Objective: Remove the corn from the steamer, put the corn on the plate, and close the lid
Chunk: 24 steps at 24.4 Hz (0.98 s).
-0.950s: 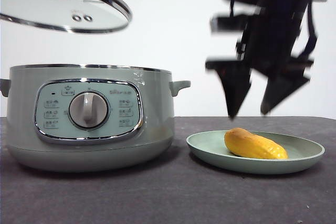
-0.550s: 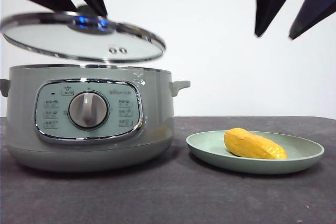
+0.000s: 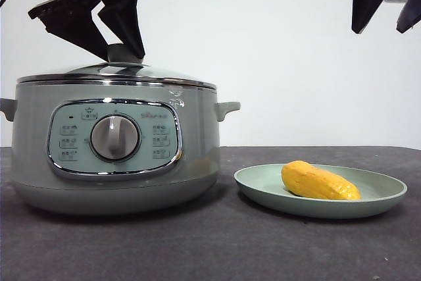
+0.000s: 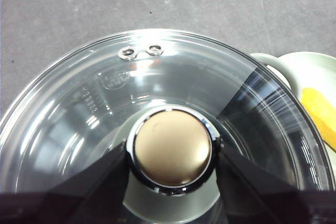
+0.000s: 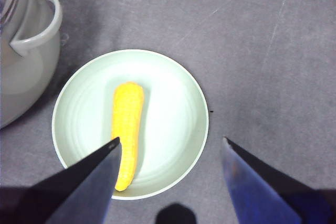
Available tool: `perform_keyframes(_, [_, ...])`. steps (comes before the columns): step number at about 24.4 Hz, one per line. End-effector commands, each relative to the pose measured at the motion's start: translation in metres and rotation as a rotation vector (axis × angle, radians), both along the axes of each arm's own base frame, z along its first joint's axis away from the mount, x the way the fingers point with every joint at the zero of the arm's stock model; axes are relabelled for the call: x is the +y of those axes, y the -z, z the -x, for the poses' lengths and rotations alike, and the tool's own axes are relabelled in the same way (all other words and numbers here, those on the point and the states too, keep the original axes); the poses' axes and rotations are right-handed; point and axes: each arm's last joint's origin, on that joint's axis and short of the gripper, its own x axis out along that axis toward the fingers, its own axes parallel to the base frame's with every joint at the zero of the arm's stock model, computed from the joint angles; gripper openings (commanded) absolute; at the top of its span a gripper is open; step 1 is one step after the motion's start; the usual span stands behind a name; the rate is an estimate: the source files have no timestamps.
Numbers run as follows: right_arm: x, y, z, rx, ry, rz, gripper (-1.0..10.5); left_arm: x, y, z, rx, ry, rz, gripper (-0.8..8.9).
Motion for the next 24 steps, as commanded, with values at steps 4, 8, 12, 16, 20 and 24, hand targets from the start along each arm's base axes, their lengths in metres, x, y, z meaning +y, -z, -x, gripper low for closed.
perform_keyframes(4, [0.0, 0.002, 0.0, 0.003, 0.002, 0.005, 3.2, -0.003, 0.005, -0.003, 0.009, 0.003, -0.002, 4.67])
perform_keyframes(8, [0.0, 0.001, 0.0, -0.001, 0.002, 0.004, 3.1, 0.004, -0.016, 0.012, -0.045, 0.008, 0.03, 4.67])
perform_keyframes(12, [-0.004, -0.004, 0.005, -0.029, -0.028, 0.017, 2.4, 0.021, -0.047, 0.055, -0.089, 0.031, 0.057, 3.25])
perform_keyframes(16, [-0.012, -0.016, 0.019, -0.094, -0.026, -0.024, -0.1, 0.04, -0.064, 0.096, -0.125, 0.056, 0.034, -0.08])
perform_keyframes(20, [-0.025, -0.015, 0.039, -0.247, -0.03, -0.124, -0.1, 0.052, -0.047, 0.122, -0.219, -0.024, -0.013, -0.08])
perform_keyframes(24, [-0.036, 0.019, 0.056, -0.356, -0.028, -0.192, -0.1, 0.061, -0.006, 0.14, -0.279, -0.037, 0.016, -0.08])
